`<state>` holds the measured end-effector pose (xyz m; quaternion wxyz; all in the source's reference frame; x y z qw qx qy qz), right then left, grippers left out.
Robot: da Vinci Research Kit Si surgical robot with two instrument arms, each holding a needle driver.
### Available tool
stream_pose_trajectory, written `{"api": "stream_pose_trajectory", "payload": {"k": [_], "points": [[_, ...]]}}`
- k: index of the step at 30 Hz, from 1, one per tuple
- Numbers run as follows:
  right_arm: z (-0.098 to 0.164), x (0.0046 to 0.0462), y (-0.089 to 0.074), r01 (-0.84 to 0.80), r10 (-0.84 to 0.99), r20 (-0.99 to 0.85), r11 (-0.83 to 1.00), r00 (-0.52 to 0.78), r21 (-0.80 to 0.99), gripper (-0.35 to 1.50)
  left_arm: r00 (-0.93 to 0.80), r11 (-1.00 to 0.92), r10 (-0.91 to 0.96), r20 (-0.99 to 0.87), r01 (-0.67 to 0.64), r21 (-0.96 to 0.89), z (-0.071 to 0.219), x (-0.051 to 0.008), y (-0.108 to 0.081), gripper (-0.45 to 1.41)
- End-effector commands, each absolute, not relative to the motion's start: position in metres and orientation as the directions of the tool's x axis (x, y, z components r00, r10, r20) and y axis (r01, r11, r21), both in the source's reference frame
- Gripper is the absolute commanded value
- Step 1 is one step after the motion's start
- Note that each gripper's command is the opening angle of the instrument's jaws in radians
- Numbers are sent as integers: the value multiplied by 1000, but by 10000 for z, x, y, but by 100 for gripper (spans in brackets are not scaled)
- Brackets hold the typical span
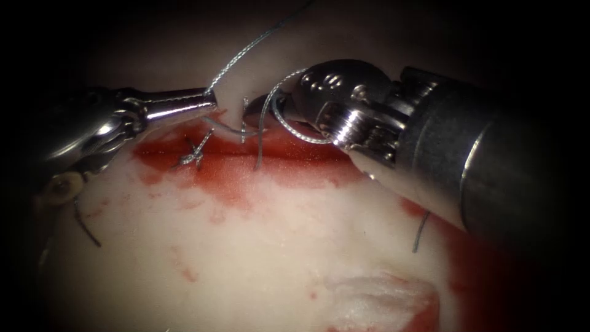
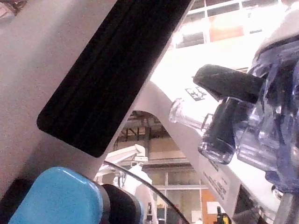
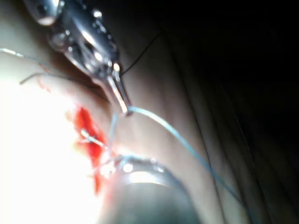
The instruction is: Wound Closure
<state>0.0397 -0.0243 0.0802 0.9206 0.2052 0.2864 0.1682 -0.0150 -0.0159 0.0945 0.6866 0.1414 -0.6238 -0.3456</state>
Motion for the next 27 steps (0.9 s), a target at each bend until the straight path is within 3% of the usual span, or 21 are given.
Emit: {"api": "stream_pose_trajectory", "payload": {"k": [1,7,12,19,27], "points": [[799,408,-231,-172,425,-464,853,777,493,-35,-21,724,-646,763,298,622,941,-155,-147,-45],[803,410,-232,-142,402,-474,858,783,493,-35,-22,724,-647,762,298,623,940,-155,-147,-45],[810,411,-239,-241,507,-545,840,668,486,-35,-23,722,-649,760,296,625,938,-155,-146,-45],[817,411,-243,-291,507,-592,857,627,426,-35,-32,706,-664,747,301,641,923,-153,-139,-45],[819,408,-241,-411,625,-643,778,443,475,-35,-61,719,-632,773,328,613,907,-143,-125,-45]]}}
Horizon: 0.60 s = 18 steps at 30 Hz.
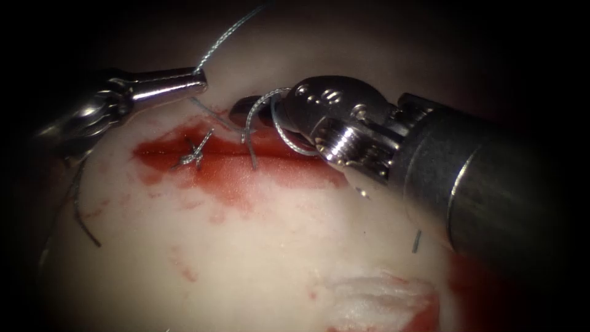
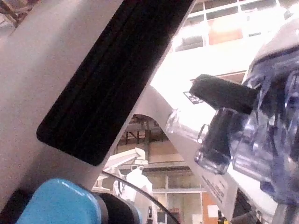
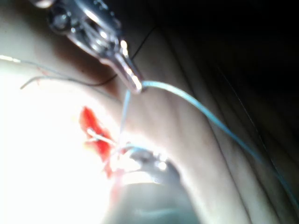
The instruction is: Wound Closure
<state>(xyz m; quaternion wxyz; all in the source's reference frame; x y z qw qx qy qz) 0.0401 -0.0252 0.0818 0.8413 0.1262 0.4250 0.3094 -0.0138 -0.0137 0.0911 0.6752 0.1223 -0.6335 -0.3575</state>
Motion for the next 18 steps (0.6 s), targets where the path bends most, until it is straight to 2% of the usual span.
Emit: {"api": "stream_pose_trajectory", "payload": {"k": [1,8,14,18], "points": [[820,408,-241,-410,625,-648,778,435,476,-35,-69,717,-628,775,335,611,904,-141,-123,-45],[824,407,-241,-398,622,-689,778,373,486,-35,-115,706,-614,781,363,609,890,-130,-111,-45],[841,402,-242,-339,594,-775,790,217,511,-35,-134,699,-614,778,365,615,880,-128,-108,-45],[840,398,-239,-338,595,-778,788,205,514,-35,-137,701,-609,781,367,611,875,-127,-106,-45]]}}
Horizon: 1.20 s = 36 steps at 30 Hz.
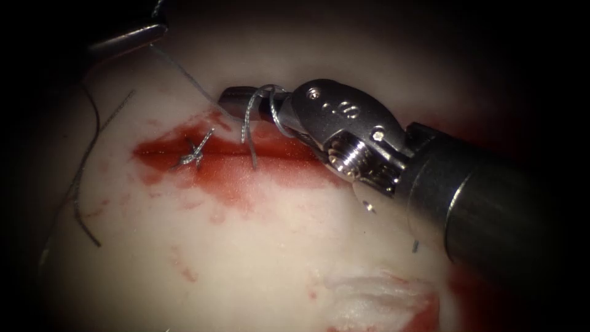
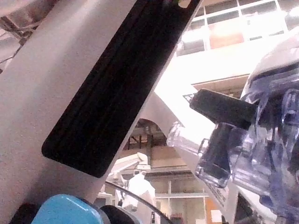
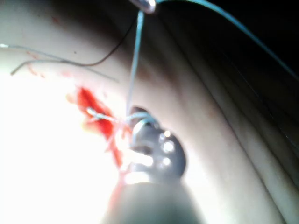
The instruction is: Wound Closure
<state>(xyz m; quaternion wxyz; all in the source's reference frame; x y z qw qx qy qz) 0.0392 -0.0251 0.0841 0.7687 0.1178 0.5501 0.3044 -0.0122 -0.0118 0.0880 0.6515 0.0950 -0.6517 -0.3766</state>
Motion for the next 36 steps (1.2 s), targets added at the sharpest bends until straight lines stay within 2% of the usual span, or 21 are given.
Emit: {"api": "stream_pose_trajectory", "payload": {"k": [1,9,15,36], "points": [[839,398,-238,-339,596,-778,787,201,515,-35,-140,701,-609,781,367,612,875,-127,-106,-45],[834,396,-230,-448,590,-804,741,78,500,-35,-169,695,-604,779,367,618,856,-127,-102,-45],[826,396,-223,-471,590,-807,717,16,514,-35,-166,698,-600,782,369,614,856,-128,-103,-45],[826,396,-223,-527,580,-814,690,-6,496,-35,-120,704,-612,782,369,607,876,-134,-117,-45]]}}
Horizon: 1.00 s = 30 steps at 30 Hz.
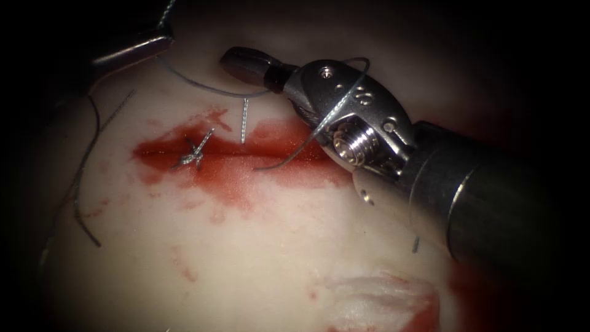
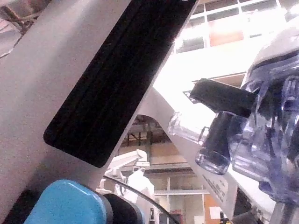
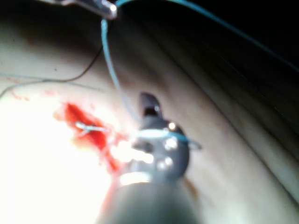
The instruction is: Wound Closure
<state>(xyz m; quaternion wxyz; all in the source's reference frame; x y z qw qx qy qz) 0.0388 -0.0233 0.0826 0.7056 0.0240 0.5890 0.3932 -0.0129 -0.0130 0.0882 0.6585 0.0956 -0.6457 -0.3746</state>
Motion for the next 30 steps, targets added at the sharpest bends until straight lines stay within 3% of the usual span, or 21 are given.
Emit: {"api": "stream_pose_trajectory", "payload": {"k": [1,7,8,9,10,12,14,15,17,19,21,22,24,28,29,30], "points": [[827,395,-223,-526,583,-812,692,2,495,-35,-121,702,-614,780,367,610,875,-133,-116,-45],[836,387,-234,-490,631,-774,694,59,528,-35,-55,705,-597,800,439,557,882,-110,-111,-45],[835,387,-234,-476,632,-772,699,62,534,-21,-25,715,-583,812,460,527,886,-104,-112,-45],[832,387,-233,-428,638,-767,713,68,555,46,21,715,-571,821,503,485,892,-94,-112,-45],[827,386,-233,-333,630,-776,740,39,584,72,42,705,-567,823,541,459,898,-81,-110,-45],[821,383,-234,-156,605,-795,782,-40,603,34,100,707,-540,835,593,386,910,-62,-107,-45],[816,383,-235,-77,601,-794,790,-93,608,25,148,696,-545,825,629,347,921,-51,-108,-45],[811,384,-237,-7,604,-788,793,-116,609,-3,165,685,-541,824,655,319,931,-43,-109,-45],[809,383,-242,-5,625,-773,777,-109,629,-10,163,672,-539,827,675,305,940,-35,-109,-45],[815,382,-252,-243,636,-771,741,-46,626,10,105,634,-586,804,677,374,940,-23,-112,-45],[822,378,-252,-348,671,-740,702,34,621,35,73,613,-609,790,675,411,934,-14,-122,-45],[824,375,-251,-380,687,-725,685,53,621,34,57,603,-620,783,673,429,932,-11,-125,-45],[834,367,-244,-484,740,-667,618,91,619,52,-6,591,-636,772,640,491,928,-2,-133,-45],[857,351,-240,-571,768,-636,555,73,605,37,-56,560,-666,744,621,549,925,13,-143,-45],[868,349,-242,-577,769,-636,549,65,605,51,-79,544,-678,731,614,572,926,16,-144,-45],[872,349,-243,-569,773,-631,549,66,612,49,-86,538,-684,725,611,581,927,16,-144,-45]]}}
